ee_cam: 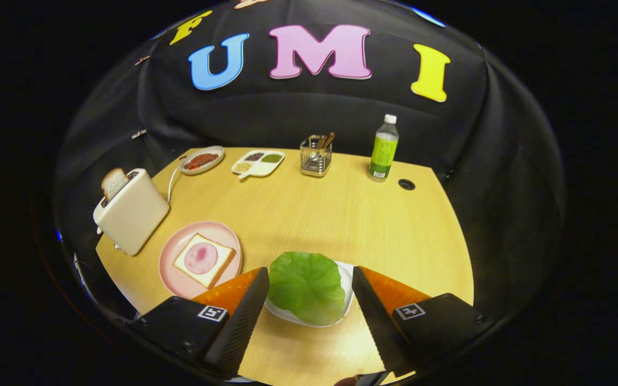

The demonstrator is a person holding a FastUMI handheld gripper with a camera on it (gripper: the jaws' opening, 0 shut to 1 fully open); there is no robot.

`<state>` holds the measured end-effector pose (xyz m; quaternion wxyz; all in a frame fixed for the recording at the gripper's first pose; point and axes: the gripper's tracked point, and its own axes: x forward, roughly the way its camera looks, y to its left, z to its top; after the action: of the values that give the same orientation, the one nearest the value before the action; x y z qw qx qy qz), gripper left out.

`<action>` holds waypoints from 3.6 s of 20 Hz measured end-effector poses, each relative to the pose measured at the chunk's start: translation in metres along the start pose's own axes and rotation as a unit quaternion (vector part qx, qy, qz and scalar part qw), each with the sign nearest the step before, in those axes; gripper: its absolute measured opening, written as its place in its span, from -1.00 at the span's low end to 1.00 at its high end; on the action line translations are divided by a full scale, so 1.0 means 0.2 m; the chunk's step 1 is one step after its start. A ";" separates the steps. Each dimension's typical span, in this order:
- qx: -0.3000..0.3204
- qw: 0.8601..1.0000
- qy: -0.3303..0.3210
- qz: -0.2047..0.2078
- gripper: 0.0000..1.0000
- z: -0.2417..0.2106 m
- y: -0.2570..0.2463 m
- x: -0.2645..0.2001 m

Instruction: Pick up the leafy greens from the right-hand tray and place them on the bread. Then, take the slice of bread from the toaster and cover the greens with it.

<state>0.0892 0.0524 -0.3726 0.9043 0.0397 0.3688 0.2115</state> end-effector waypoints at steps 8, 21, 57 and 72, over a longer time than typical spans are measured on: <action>-0.042 0.994 0.096 0.032 0.68 -0.26 0.00 0.33; -0.064 0.988 0.138 0.035 -0.70 -0.38 -0.04 0.47; -0.067 0.990 0.026 0.123 -0.84 0.17 1.09 0.08; -0.049 0.994 -0.014 0.093 0.99 0.24 1.08 0.03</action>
<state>0.0493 0.2557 -0.2931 0.8867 0.0323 0.3396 0.3122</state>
